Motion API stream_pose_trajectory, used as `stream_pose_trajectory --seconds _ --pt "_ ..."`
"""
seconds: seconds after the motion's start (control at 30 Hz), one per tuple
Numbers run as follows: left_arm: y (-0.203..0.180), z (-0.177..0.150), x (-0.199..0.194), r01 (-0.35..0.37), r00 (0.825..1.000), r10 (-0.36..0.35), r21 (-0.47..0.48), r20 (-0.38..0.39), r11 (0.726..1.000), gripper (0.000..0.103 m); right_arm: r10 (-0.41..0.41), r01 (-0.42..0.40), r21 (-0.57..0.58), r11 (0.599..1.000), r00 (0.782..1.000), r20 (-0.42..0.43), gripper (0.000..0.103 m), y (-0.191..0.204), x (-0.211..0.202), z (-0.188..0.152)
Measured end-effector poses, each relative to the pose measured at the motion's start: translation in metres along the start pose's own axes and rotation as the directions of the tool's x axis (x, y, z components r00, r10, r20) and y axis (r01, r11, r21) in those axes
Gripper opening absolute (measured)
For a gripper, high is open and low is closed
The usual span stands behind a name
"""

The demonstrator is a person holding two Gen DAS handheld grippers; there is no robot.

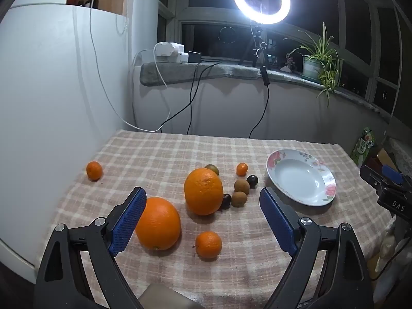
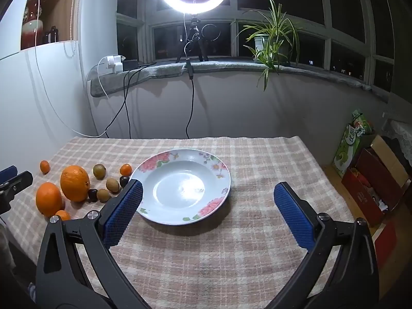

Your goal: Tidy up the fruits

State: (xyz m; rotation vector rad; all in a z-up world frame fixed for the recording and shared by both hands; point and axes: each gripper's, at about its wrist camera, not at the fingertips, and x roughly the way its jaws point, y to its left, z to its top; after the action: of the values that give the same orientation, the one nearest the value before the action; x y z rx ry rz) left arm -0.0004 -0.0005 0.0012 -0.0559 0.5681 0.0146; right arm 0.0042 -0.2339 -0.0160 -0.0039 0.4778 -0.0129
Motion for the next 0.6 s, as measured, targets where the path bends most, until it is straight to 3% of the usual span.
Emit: stream_pose_trajectory --seconds 0.6 --pt "0.011 0.002 0.001 -0.019 1.000 0.019 -0.020 0.014 1.000 0.090 0.000 0.000 -0.014 1.000 1.000 0.005 0.103 0.008 -0.001 0.003"
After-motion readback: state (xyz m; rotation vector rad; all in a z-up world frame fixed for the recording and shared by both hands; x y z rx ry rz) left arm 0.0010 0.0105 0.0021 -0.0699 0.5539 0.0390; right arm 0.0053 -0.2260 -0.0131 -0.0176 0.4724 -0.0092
